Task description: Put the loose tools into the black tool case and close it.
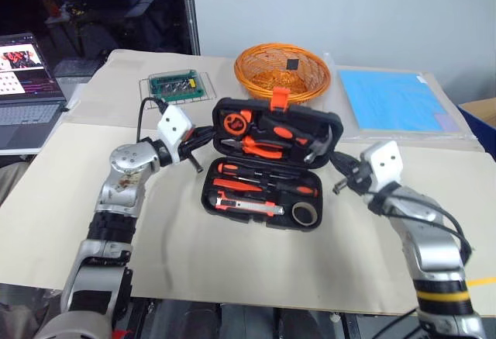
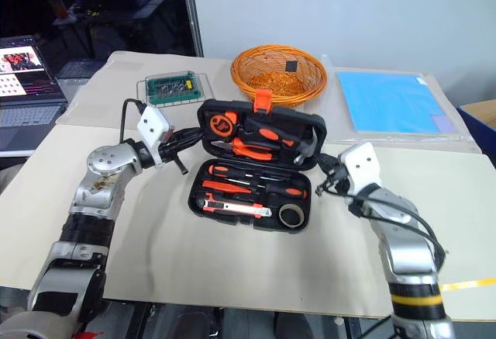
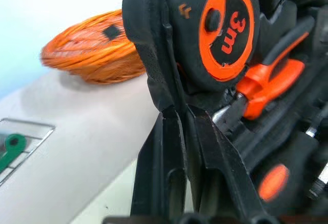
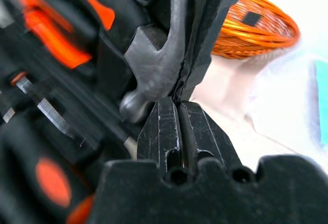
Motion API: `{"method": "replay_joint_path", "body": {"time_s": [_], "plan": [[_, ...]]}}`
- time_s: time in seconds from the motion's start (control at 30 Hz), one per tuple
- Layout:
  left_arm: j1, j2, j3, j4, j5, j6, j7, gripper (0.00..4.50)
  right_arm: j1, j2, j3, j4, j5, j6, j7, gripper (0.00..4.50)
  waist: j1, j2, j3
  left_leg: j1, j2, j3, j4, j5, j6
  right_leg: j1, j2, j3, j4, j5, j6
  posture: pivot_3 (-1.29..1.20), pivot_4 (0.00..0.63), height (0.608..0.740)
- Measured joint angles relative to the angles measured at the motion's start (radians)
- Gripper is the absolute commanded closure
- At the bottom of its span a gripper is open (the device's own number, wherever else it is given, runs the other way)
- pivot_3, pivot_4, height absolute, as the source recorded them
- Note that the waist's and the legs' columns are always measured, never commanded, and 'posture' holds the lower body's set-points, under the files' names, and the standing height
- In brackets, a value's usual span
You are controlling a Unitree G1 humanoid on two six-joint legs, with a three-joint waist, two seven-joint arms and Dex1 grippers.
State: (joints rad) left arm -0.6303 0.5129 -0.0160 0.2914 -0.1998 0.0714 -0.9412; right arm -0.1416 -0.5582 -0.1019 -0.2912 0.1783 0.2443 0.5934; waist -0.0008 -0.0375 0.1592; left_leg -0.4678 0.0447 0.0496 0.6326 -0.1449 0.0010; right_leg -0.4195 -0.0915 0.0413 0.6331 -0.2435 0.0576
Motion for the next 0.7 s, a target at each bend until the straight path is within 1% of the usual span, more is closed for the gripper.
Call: {"method": "replay_joint_path", "body": {"time_s": [0.07, 0.1, 0.13, 0.17, 0.23, 0.33, 0.37, 0.4, 0.47, 0.53, 0.6, 0.67, 0.7], "plan": [[0.040, 0.043, 0.003, -0.036, -0.032, 0.061, -0.053, 2.01, 0.075, -0.040, -0.001, -0.057, 0.004, -0.025, 0.050, 3.81, -0.004, 0.000, 0.000, 0.007, 0.002, 0.001, 0.001, 0.001, -0.001, 0.005, 0.001, 0.000, 0.001, 0.000, -0.002, 0.00, 0.150, 0.740], [0.054, 0.069, 0.003, -0.053, -0.053, 0.107, -0.088, 1.65, 0.105, -0.059, 0.007, -0.080, 0.005, -0.031, 0.080, 3.56, -0.006, 0.000, 0.000, 0.012, 0.003, 0.001, 0.001, 0.001, -0.001, 0.011, 0.001, -0.001, 0.000, -0.001, -0.002, 0.00, 0.150, 0.740], [0.074, 0.103, 0.002, -0.071, -0.076, 0.145, -0.128, 1.64, 0.135, -0.072, 0.010, -0.108, 0.007, -0.035, 0.101, 3.32, -0.012, 0.000, 0.000, 0.016, 0.005, 0.002, 0.000, 0.000, -0.003, 0.014, 0.001, -0.001, 0.000, -0.004, -0.006, 0.00, 0.150, 0.740], [0.094, 0.135, 0.003, -0.083, -0.091, 0.179, -0.163, 1.64, 0.168, -0.091, 0.010, -0.127, 0.007, -0.035, 0.121, 3.32, -0.014, 0.000, 0.000, 0.020, 0.005, 0.004, 0.000, -0.003, -0.007, 0.016, 0.001, -0.001, -0.001, -0.005, -0.006, 0.00, 0.150, 0.740], [0.137, 0.211, 0.008, -0.079, -0.119, 0.248, -0.229, 1.64, 0.257, -0.168, -0.001, -0.181, 0.003, -0.020, 0.161, 3.32, -0.019, 0.000, 0.000, 0.022, 0.006, 0.006, -0.001, -0.004, -0.008, 0.016, 0.000, 0.000, 0.000, -0.005, -0.006, 0.00, 0.150, 0.740], [0.192, 0.342, 0.042, -0.082, -0.164, 0.316, -0.350, 1.64, 0.405, -0.269, -0.100, -0.252, 0.002, 0.041, 0.218, 3.32, -0.015, 0.000, 0.001, 0.022, 0.007, 0.006, 0.000, -0.004, -0.008, 0.016, -0.001, -0.001, -0.001, -0.005, -0.007, 0.00, 0.150, 0.740], [0.217, 0.402, 0.071, -0.095, -0.197, 0.336, -0.408, 1.64, 0.461, -0.288, -0.163, -0.286, 0.047, 0.095, 0.249, 3.56, -0.013, -0.001, 0.001, 0.022, 0.007, 0.007, 0.000, -0.004, -0.008, 0.016, 0.000, -0.001, -0.001, -0.005, -0.008, 0.00, 0.150, 0.740], [0.232, 0.436, 0.090, -0.107, -0.214, 0.350, -0.444, 1.64, 0.483, -0.291, -0.196, -0.313, 0.083, 0.123, 0.267, 3.83, -0.012, -0.001, 0.001, 0.022, 0.008, 0.007, -0.001, -0.004, -0.008, 0.016, -0.001, -0.001, -0.002, -0.004, -0.009, 0.00, 0.150, 0.740], [0.257, 0.479, 0.126, -0.172, -0.282, 0.395, -0.514, 1.64, 0.479, -0.291, -0.224, -0.404, 0.222, 0.203, 0.293, 4.35, -0.012, 0.000, 0.000, 0.023, 0.008, 0.007, -0.001, -0.004, -0.009, 0.017, -0.001, -0.001, -0.002, -0.004, -0.009, 0.00, 0.150, 0.740], [0.294, 0.506, 0.143, -0.267, -0.342, 0.426, -0.576, 1.64, 0.403, -0.289, -0.159, -0.504, 0.328, 0.274, 0.294, 4.43, -0.015, -0.001, 0.000, 0.023, 0.011, 0.009, -0.001, -0.004, -0.009, 0.016, -0.001, -0.001, -0.002, -0.004, -0.009, 0.00, 0.150, 0.740], [0.320, 0.513, 0.151, -0.331, -0.373, 0.437, -0.601, 1.64, 0.304, -0.281, -0.027, -0.535, 0.341, 0.330, 0.273, 4.43, -0.016, -0.001, 0.000, 0.024, 0.012, 0.009, -0.001, -0.004, -0.009, 0.013, -0.001, -0.003, -0.003, -0.005, -0.009, 0.00, 0.150, 0.740], [0.330, 0.514, 0.151, -0.376, -0.390, 0.442, -0.603, 1.16, 0.233, -0.276, 0.117, -0.525, 0.297, 0.372, 0.250, 4.50, -0.014, -0.001, 0.000, 0.024, 0.012, 0.010, -0.001, -0.004, -0.009, 0.011, -0.002, -0.003, -0.004, -0.005, -0.010, 0.00, 0.150, 0.740], [0.333, 0.514, 0.152, -0.390, -0.392, 0.449, -0.599, 1.05, 0.202, -0.271, 0.171, -0.510, 0.270, 0.386, 0.239, 4.50, -0.012, -0.001, 0.000, 0.024, 0.011, 0.010, -0.001, -0.004, -0.009, 0.011, -0.002, -0.003, -0.004, -0.005, -0.010, 0.00, 0.150, 0.740]]}}
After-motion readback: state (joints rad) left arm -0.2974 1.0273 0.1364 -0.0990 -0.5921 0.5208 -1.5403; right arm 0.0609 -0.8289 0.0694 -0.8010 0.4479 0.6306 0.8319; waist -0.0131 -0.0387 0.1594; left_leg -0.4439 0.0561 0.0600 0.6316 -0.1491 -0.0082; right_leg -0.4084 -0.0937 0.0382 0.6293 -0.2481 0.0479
